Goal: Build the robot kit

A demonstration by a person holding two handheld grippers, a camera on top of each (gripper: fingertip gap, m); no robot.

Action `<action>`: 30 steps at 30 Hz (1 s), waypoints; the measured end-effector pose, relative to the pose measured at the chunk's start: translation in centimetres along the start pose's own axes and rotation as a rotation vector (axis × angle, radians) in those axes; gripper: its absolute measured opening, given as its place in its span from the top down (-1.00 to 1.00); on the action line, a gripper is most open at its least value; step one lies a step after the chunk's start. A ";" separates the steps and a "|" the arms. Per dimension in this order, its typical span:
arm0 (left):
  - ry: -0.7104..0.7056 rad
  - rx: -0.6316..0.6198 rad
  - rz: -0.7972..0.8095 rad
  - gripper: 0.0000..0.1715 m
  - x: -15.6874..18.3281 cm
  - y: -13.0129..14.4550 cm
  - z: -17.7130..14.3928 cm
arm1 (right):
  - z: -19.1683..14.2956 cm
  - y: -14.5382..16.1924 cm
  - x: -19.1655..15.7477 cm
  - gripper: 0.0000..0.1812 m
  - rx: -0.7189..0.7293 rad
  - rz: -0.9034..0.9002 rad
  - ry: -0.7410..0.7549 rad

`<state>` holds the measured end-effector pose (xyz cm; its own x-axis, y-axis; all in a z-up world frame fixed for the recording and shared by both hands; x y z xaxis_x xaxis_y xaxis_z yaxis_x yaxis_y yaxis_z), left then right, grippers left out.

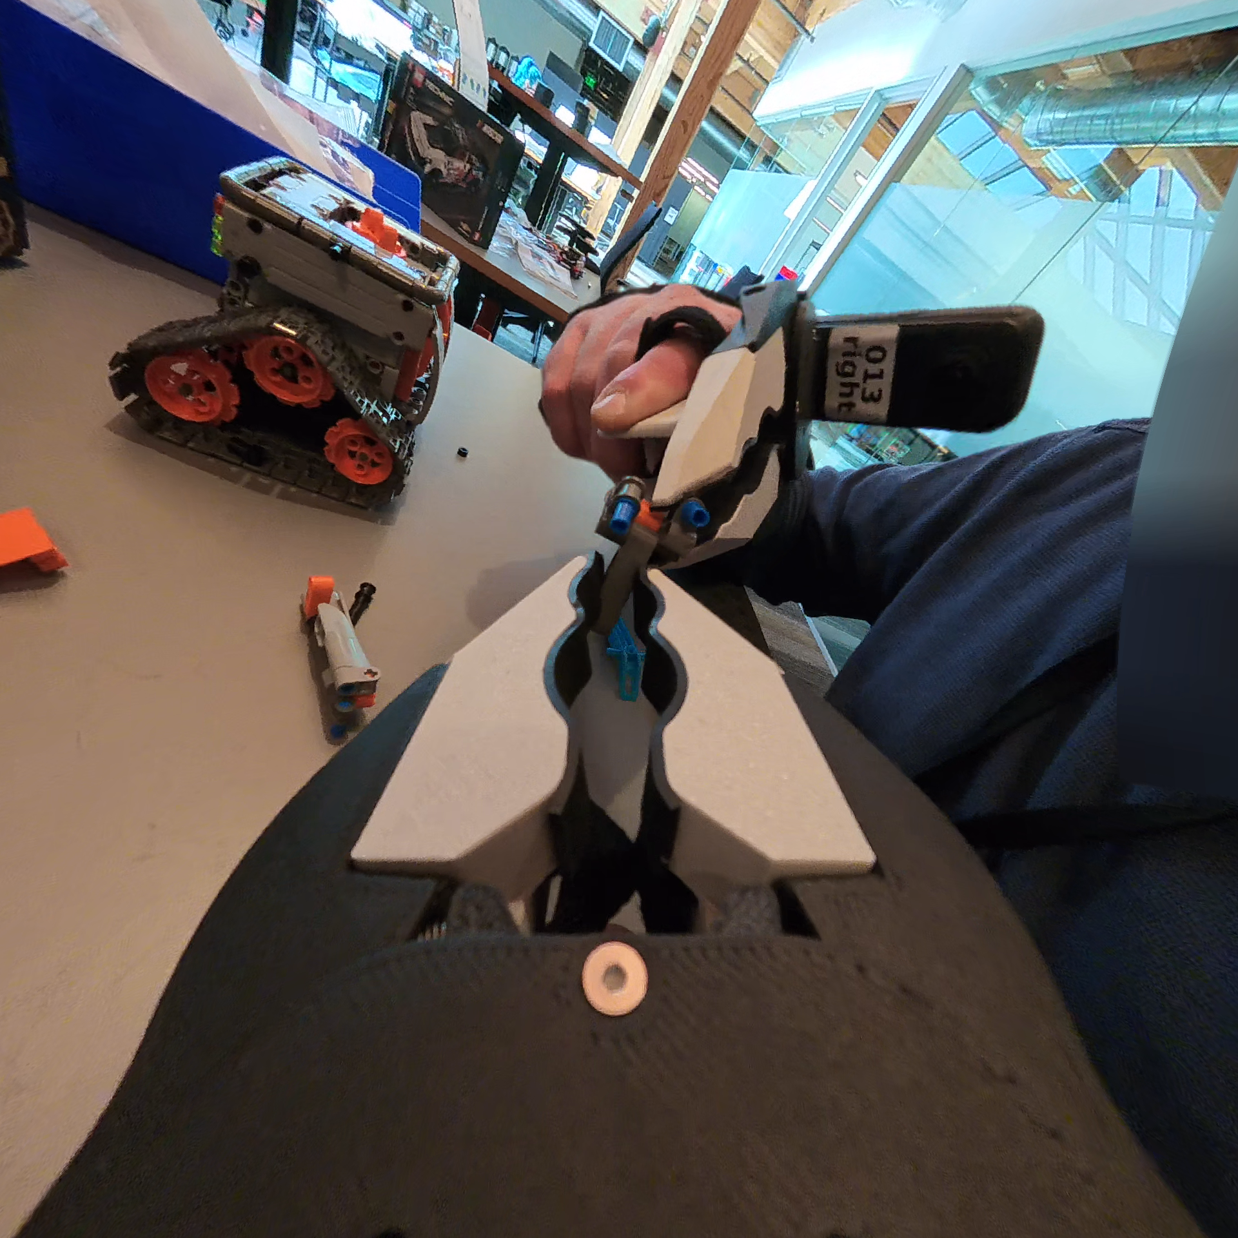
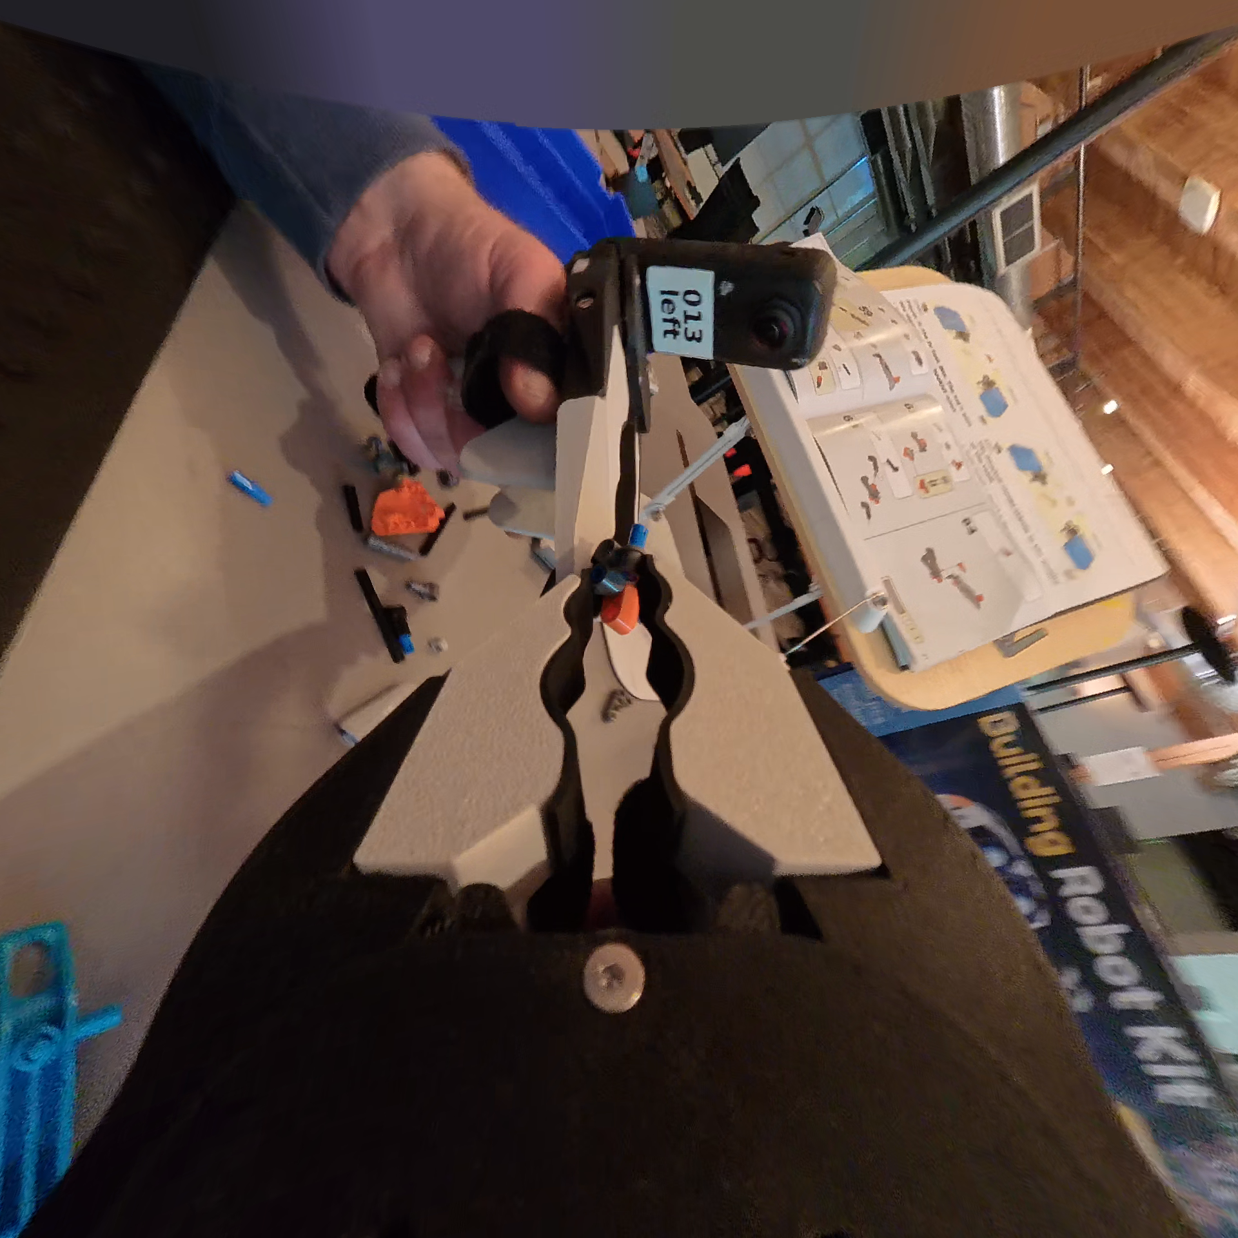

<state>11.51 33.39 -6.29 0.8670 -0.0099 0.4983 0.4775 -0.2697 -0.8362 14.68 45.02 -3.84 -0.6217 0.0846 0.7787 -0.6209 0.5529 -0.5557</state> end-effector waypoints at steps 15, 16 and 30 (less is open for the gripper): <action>-0.555 -0.005 0.344 0.93 0.4 -1.3 -0.6 | 1.7 1.2 1.2 0.84 -0.119 0.244 0.149; -0.600 -0.012 0.375 0.93 0.5 -1.3 -0.5 | 1.7 1.1 1.3 0.84 -0.146 0.219 0.173; -0.796 -0.054 0.477 0.94 0.9 -1.3 -0.2 | 2.1 0.1 0.2 0.87 -0.313 -0.127 0.393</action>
Point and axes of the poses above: each gripper's, where its closed fingertips meet, z out along the fingers, y out of its underside, x = y × z across the jaws, the point moved 7 cm from there along -z, back along the fingers, and after that the axes turned 9 degrees about -x, right-handed, at the moved point
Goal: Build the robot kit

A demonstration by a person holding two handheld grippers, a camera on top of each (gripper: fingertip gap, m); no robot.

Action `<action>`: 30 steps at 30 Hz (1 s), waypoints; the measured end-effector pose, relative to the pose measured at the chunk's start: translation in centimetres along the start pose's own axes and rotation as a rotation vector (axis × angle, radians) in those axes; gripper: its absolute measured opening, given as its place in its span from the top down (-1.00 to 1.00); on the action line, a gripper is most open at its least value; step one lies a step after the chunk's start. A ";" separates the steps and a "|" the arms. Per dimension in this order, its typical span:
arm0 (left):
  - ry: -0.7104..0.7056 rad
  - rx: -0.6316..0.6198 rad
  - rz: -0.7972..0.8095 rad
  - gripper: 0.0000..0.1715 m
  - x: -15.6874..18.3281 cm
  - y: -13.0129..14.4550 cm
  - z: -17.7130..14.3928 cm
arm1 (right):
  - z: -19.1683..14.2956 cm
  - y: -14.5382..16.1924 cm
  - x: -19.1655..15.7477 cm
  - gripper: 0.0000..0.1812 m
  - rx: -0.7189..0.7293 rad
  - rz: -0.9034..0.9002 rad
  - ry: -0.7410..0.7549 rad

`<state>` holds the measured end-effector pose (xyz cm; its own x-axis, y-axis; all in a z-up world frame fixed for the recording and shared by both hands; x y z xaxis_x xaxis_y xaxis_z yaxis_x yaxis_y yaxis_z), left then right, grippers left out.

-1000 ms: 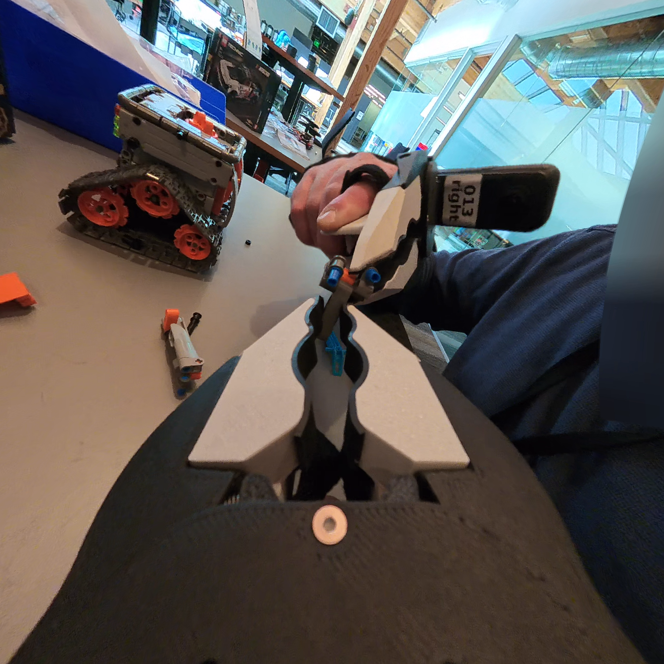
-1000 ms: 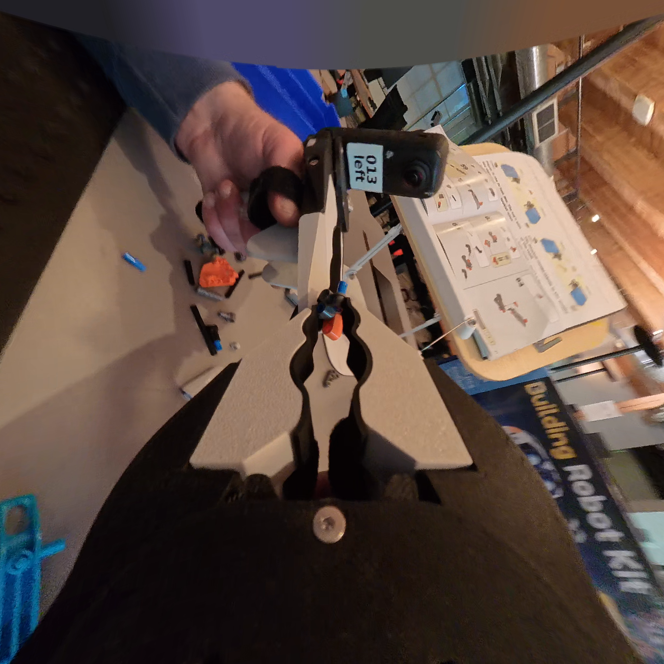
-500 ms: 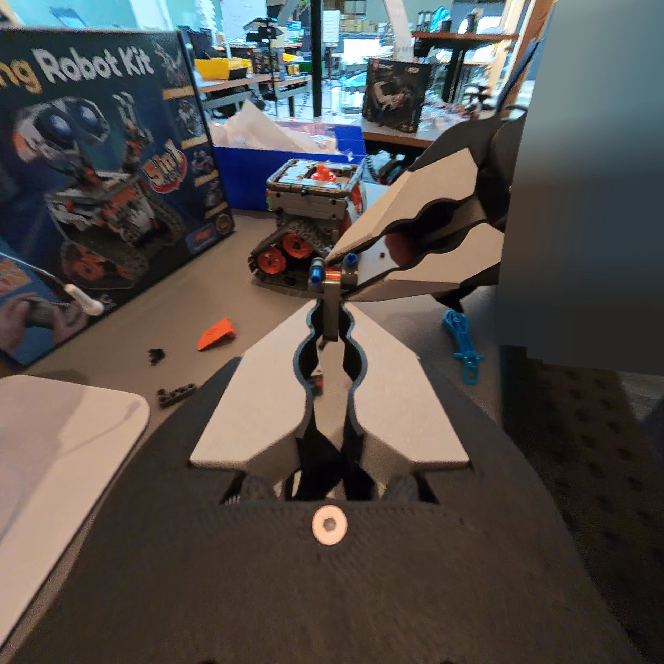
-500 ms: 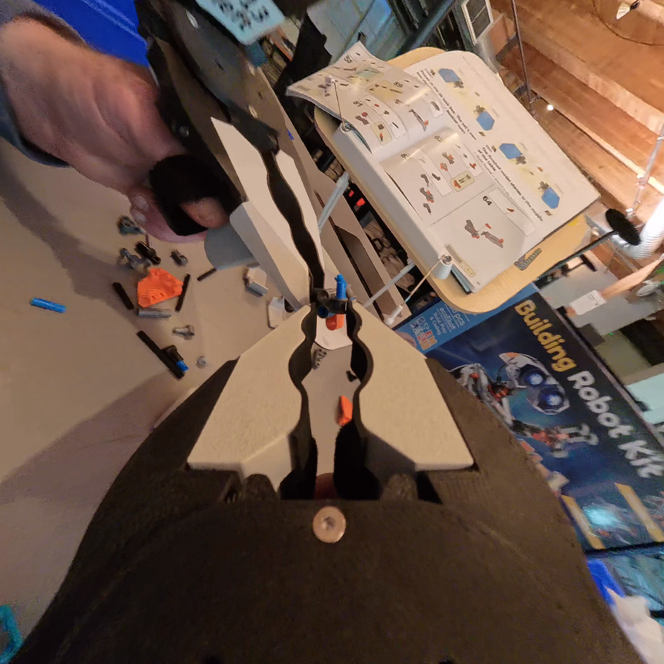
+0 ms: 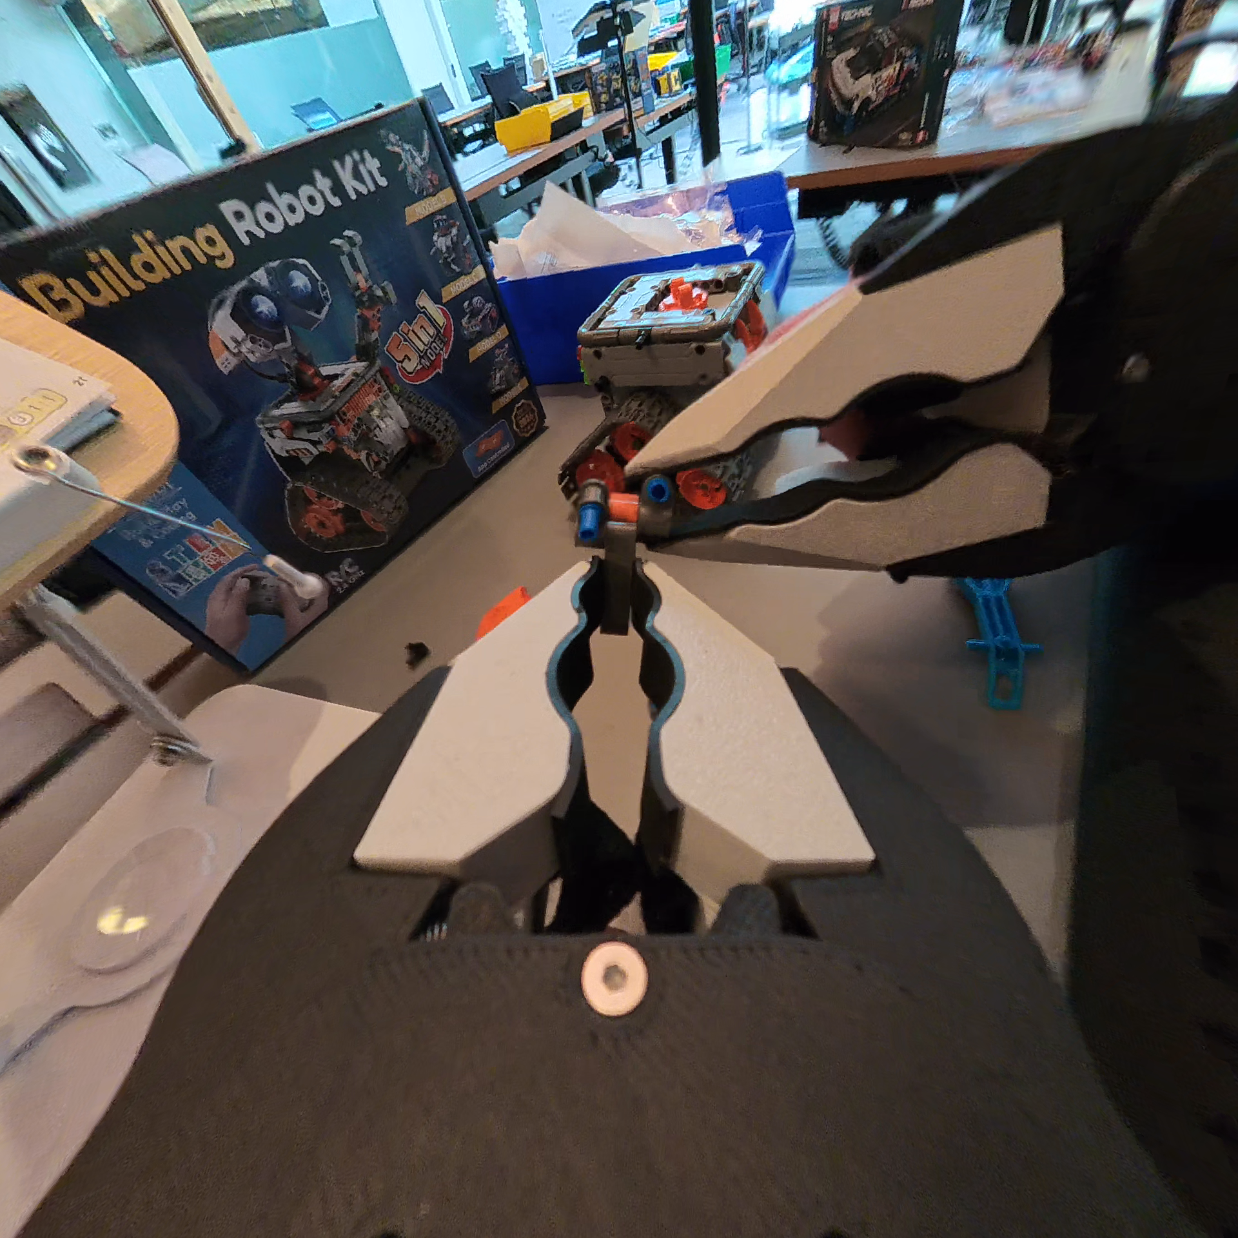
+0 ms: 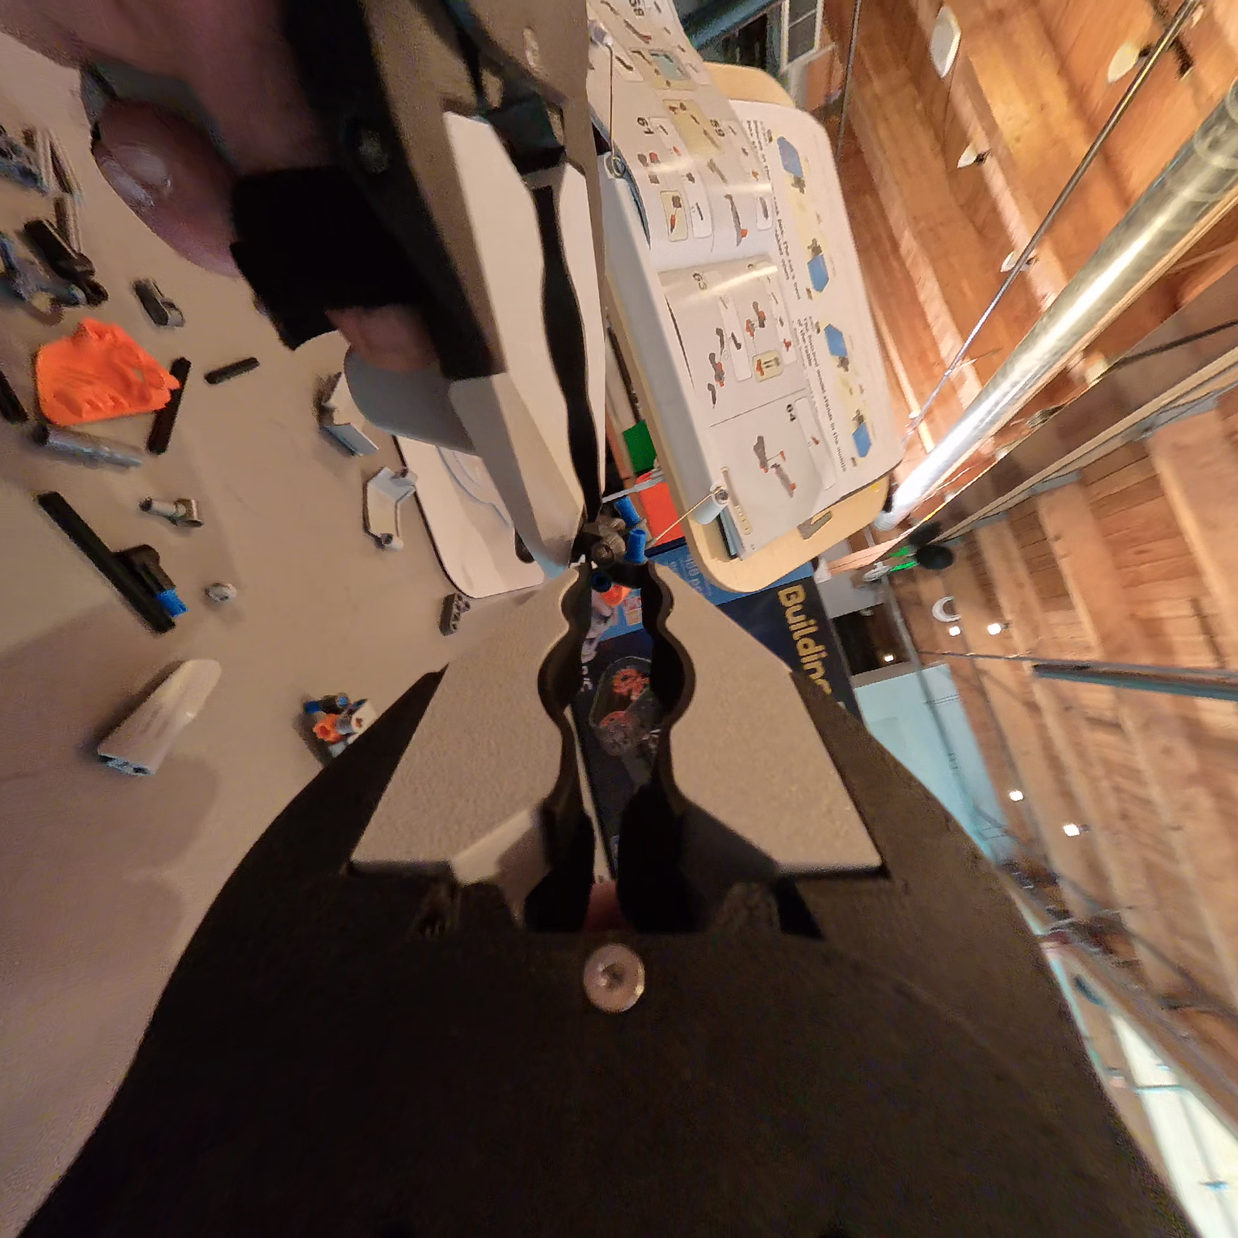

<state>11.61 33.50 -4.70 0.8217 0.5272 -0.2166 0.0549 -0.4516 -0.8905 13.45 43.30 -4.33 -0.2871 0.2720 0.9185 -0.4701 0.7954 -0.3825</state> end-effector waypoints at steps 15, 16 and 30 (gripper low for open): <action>0.368 0.036 -0.422 0.92 -1.0 1.4 0.8 | -0.5 0.4 -0.7 0.88 0.065 -0.109 -0.066; 0.374 0.042 -0.425 0.92 -1.1 1.4 0.8 | -0.4 0.6 -0.4 0.88 0.086 0.006 -0.127; 0.214 -0.008 -0.180 0.93 -0.9 1.1 0.8 | 0.1 1.4 0.7 0.75 0.085 0.222 -0.271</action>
Point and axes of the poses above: each gripper's, where its closed fingertips meet, z out along the fingers, y out of its underside, x = y × z across the jaws, the point moved 7 cm from there along -z, back along the fingers, and after that the axes turned 9 degrees about -x, right-handed, at the moved point
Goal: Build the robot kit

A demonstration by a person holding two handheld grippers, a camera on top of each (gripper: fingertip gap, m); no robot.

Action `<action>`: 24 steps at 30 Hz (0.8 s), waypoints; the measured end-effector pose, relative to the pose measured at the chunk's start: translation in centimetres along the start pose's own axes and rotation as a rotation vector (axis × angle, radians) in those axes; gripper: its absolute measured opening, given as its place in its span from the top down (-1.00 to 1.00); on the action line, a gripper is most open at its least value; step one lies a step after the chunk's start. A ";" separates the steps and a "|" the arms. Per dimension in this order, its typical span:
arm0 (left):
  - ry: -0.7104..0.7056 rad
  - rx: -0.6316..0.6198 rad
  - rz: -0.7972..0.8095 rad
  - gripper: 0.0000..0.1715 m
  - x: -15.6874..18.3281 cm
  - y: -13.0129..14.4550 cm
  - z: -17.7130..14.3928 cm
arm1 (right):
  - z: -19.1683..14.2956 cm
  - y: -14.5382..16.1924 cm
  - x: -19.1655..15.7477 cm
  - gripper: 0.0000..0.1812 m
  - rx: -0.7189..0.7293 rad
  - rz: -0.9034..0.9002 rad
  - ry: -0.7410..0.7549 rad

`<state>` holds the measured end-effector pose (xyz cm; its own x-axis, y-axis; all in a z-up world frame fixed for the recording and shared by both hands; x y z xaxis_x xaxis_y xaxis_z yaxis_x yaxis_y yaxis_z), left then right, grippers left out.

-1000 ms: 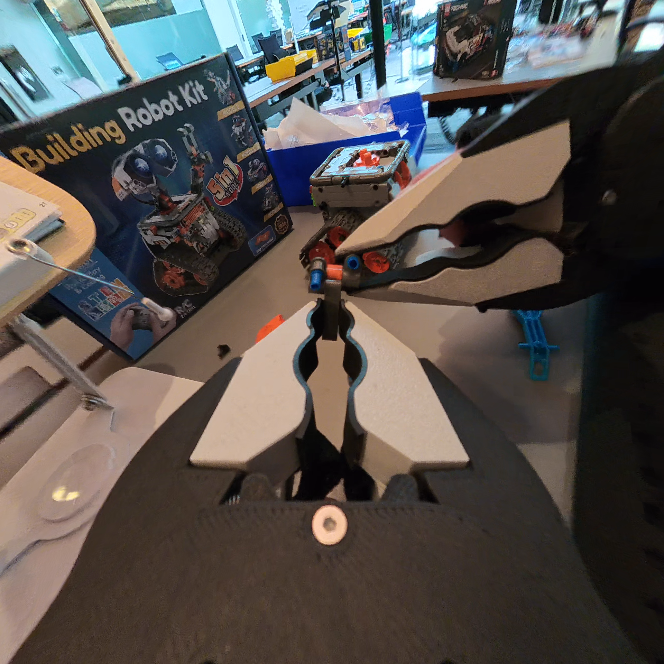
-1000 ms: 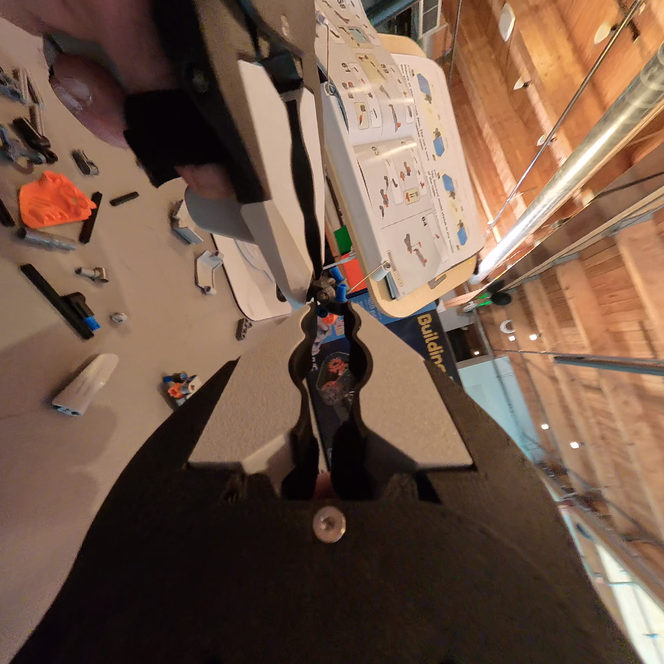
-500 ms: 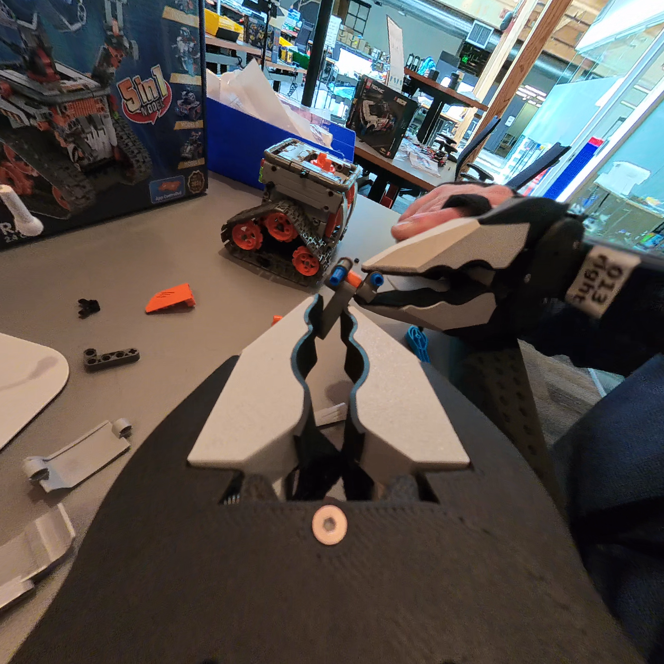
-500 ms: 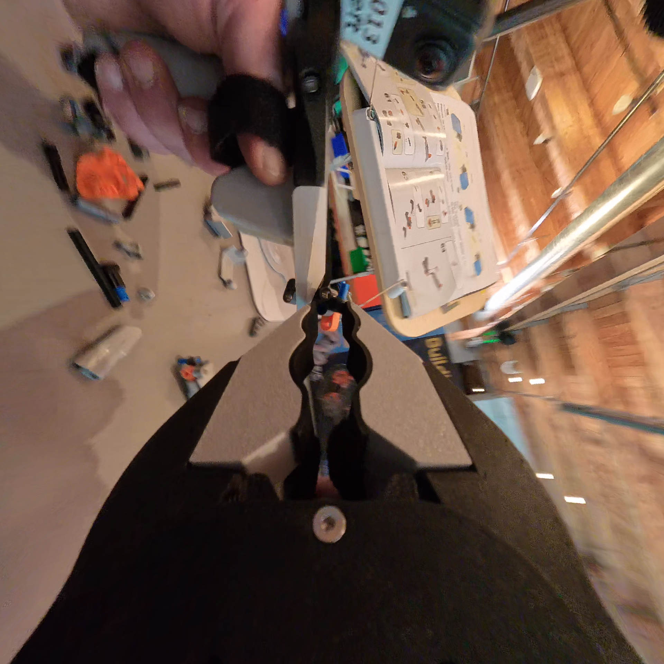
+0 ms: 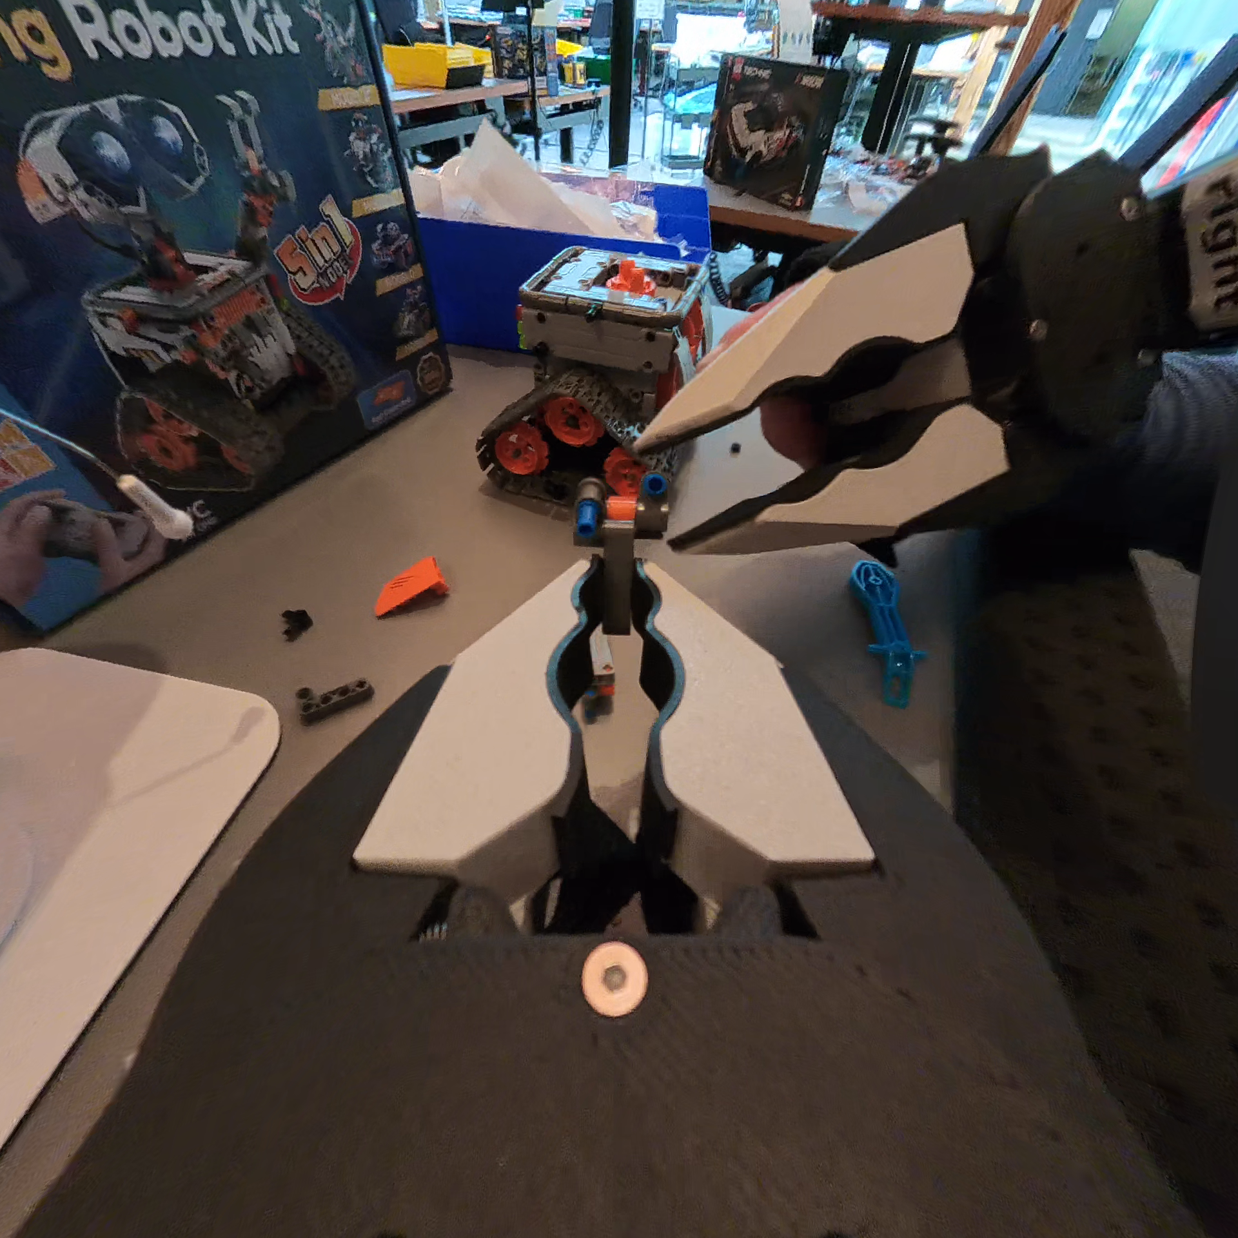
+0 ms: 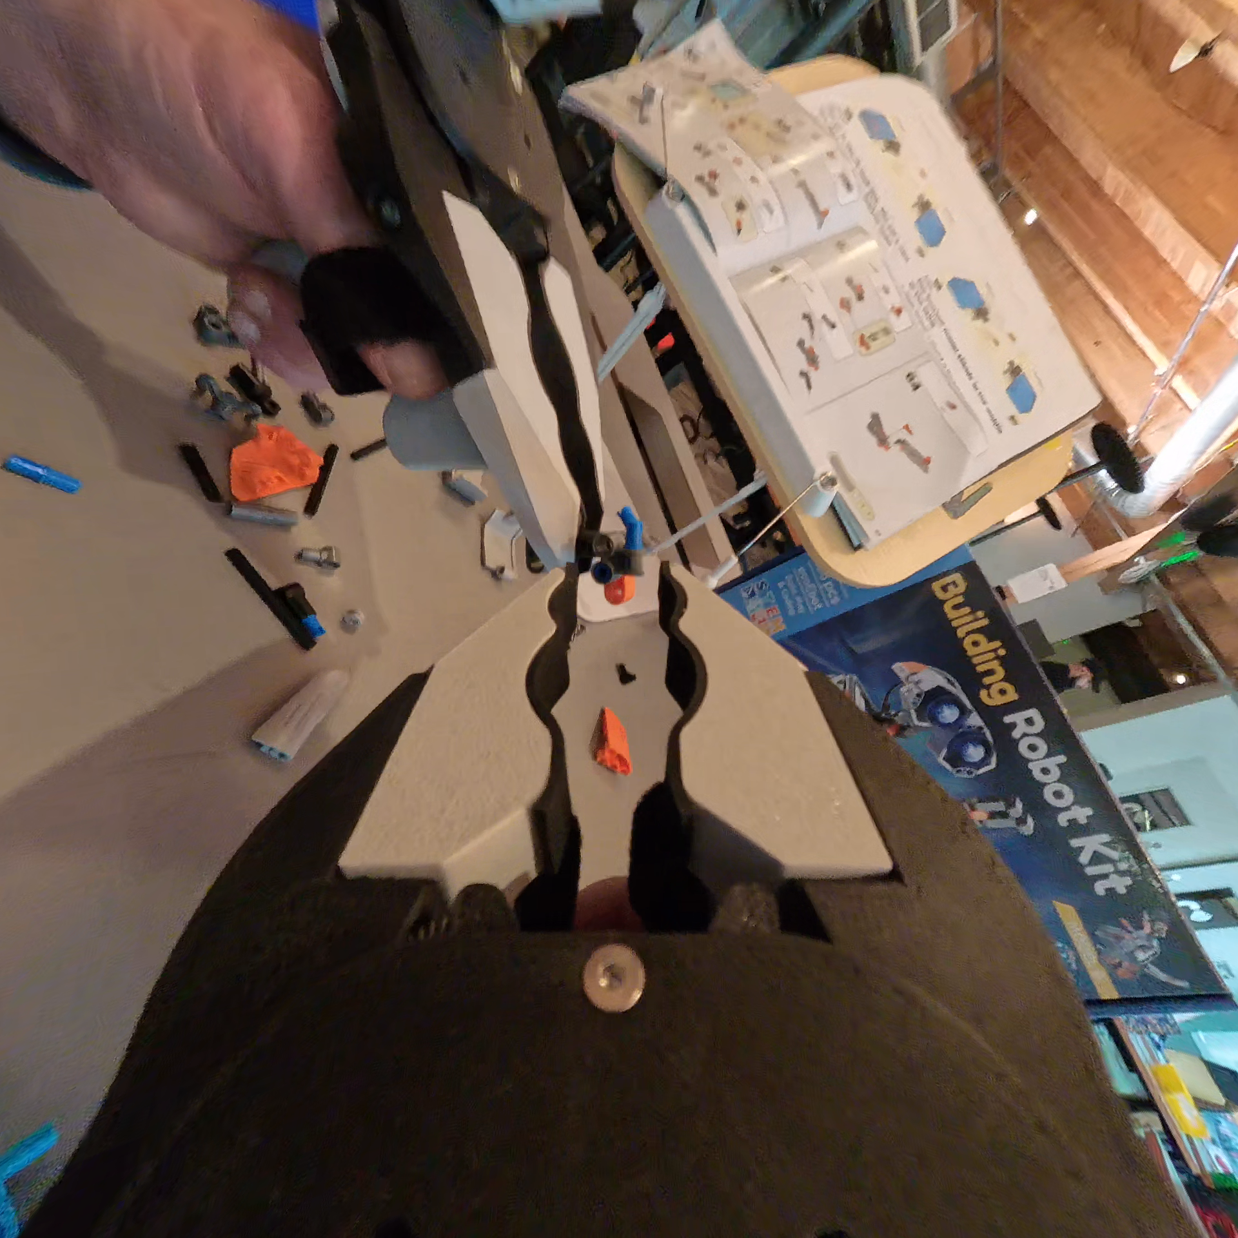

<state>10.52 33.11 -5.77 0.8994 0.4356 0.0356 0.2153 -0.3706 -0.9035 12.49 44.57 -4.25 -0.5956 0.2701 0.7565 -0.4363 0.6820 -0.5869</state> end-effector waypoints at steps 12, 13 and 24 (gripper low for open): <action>-0.105 -0.114 0.191 0.94 1.1 0.5 0.8 | 0.3 -0.1 -1.5 0.86 -0.088 -0.253 0.024; -0.096 -0.105 0.177 0.94 1.0 0.4 0.8 | 0.3 -0.2 -1.5 0.87 -0.085 -0.274 0.037; 0.155 -0.057 -0.096 0.90 0.4 1.0 0.9 | -0.5 -0.4 -2.9 0.91 -0.078 -0.492 0.072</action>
Point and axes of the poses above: each gripper's, where its closed fingertips meet, z out along the fingers, y out of its underside, x = y × z across the jaws, the point moved 7 cm from there along -z, back along the fingers, and after that the axes turned 9 degrees about -x, right-handed, at the moved point
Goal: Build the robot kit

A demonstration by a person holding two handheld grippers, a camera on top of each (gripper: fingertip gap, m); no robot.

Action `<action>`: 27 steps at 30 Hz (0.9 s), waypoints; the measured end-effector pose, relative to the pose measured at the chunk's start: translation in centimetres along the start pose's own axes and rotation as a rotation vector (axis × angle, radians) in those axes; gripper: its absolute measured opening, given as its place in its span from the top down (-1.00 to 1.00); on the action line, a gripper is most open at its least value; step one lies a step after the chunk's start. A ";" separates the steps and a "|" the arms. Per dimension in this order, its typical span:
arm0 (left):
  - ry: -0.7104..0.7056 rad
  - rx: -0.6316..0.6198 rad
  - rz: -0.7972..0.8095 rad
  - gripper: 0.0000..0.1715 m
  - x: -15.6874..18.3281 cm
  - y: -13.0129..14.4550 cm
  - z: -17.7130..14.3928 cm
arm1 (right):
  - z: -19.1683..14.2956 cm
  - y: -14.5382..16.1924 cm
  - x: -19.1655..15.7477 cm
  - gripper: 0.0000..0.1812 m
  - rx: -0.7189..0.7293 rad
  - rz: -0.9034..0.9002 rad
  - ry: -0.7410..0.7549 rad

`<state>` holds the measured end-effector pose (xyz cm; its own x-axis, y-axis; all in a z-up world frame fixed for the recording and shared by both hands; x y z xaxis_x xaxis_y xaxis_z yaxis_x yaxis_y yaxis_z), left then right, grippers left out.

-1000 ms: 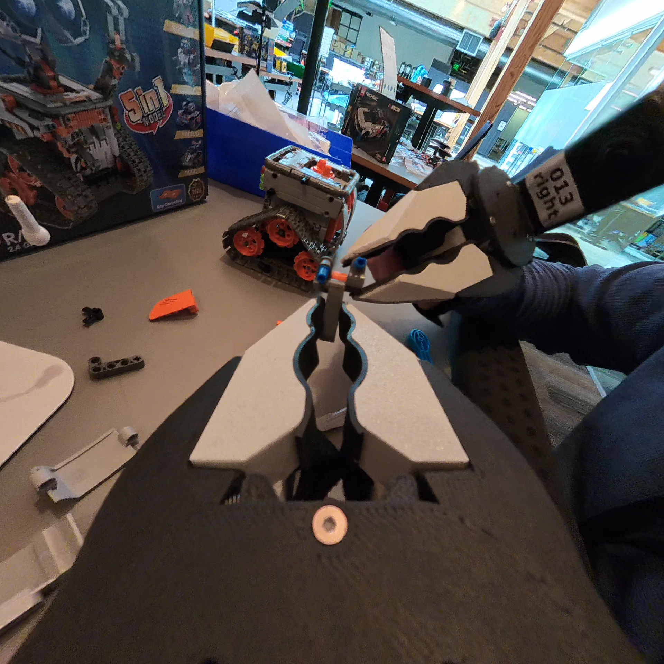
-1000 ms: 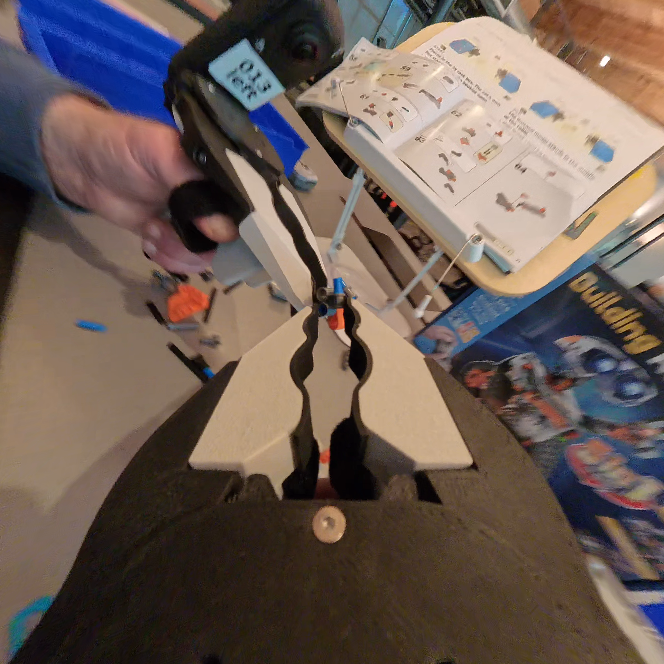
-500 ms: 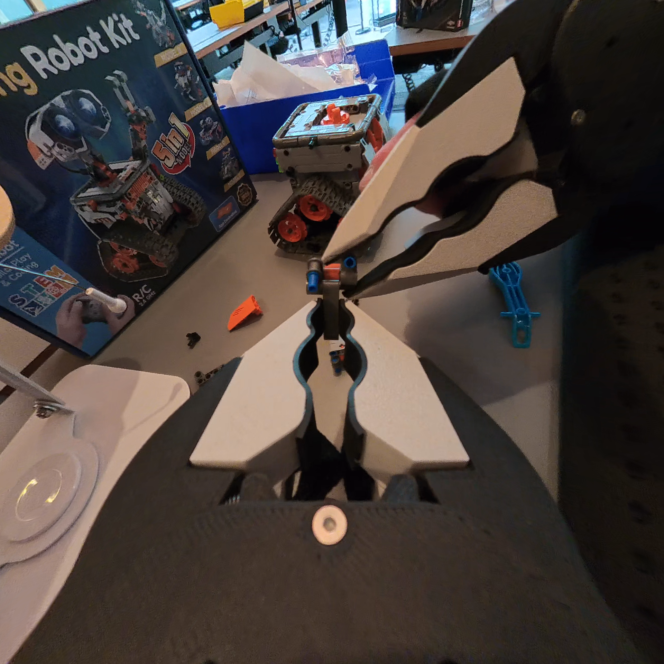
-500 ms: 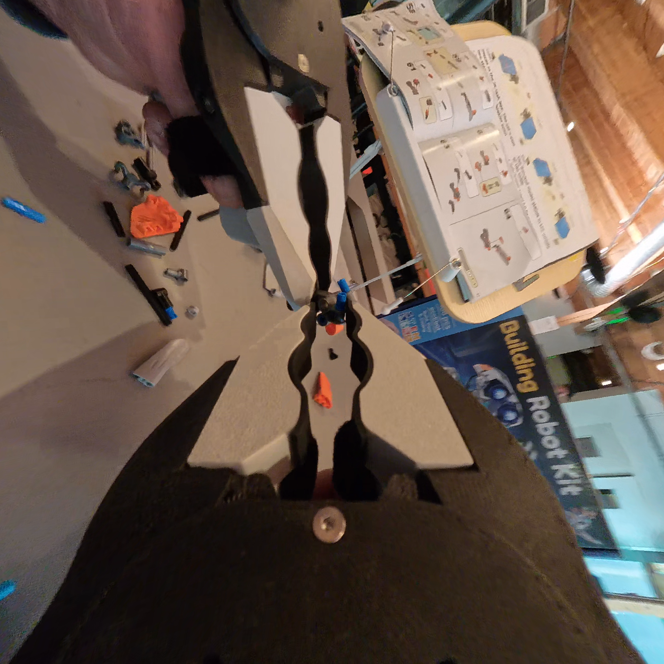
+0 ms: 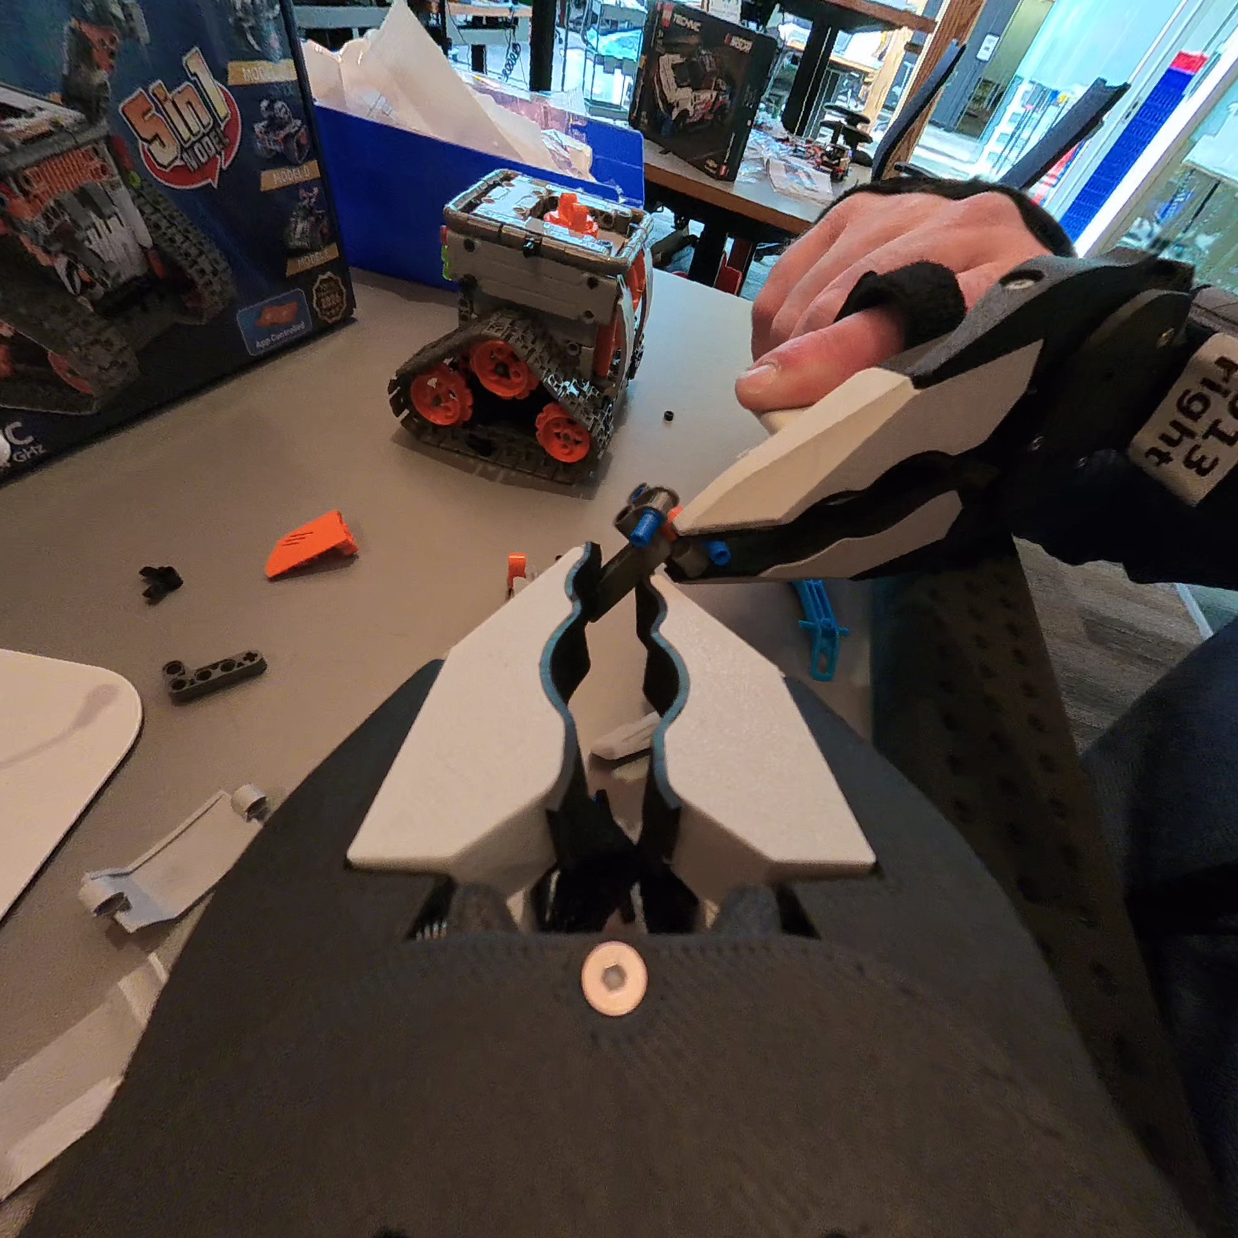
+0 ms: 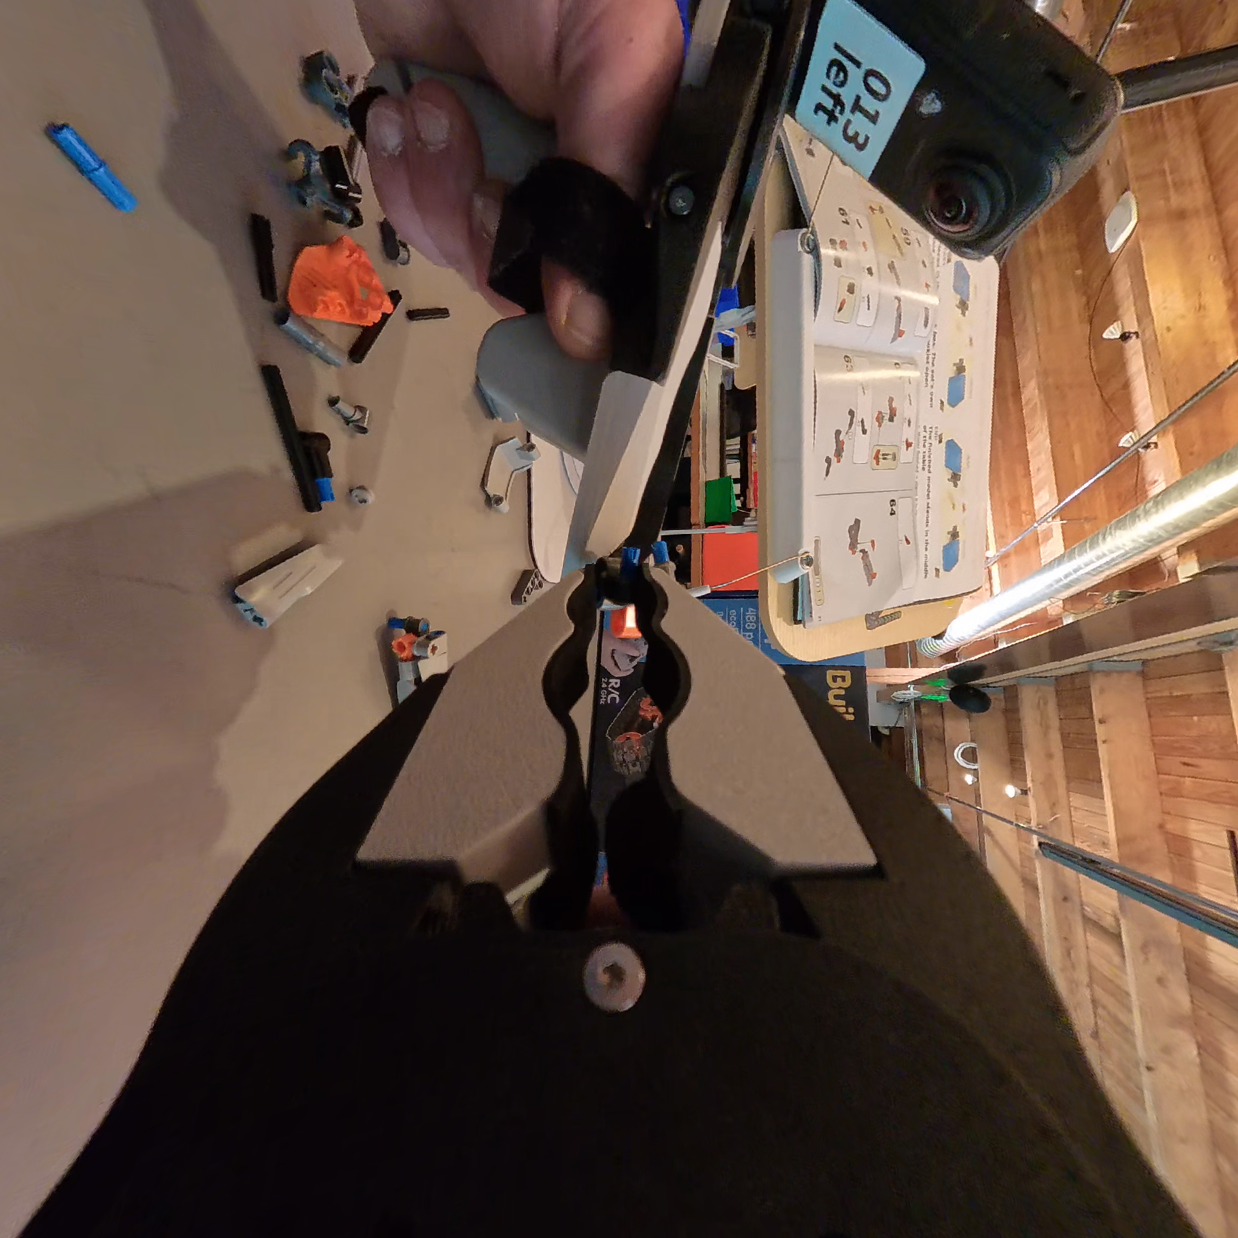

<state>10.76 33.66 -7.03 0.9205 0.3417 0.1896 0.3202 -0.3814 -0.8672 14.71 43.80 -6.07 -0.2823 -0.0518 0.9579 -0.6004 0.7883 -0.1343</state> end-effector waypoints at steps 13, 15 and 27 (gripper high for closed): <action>0.031 -0.022 0.021 0.90 0.5 0.2 0.3 | -0.5 0.9 0.1 0.92 0.134 0.224 -0.177; 0.041 -0.014 0.056 0.91 0.6 0.0 0.0 | -0.5 0.9 0.5 0.91 0.150 0.276 -0.182; -0.239 -0.187 0.485 0.93 1.6 1.8 1.9 | 0.4 2.4 -1.5 0.95 0.225 0.510 -0.556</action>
<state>12.40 35.13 -9.14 0.9028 0.2656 -0.3381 -0.0722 -0.6814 -0.7283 13.39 45.55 -7.95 -0.8611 -0.0628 0.5046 -0.4162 0.6570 -0.6286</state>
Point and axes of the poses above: each gripper's, where its closed fingertips meet, z out along the fingers, y out of its underside, x = y × z across the jaws, the point moved 7 cm from there along -z, back along the fingers, and after that the axes turned 9 degrees about -x, right-handed, at the moved point
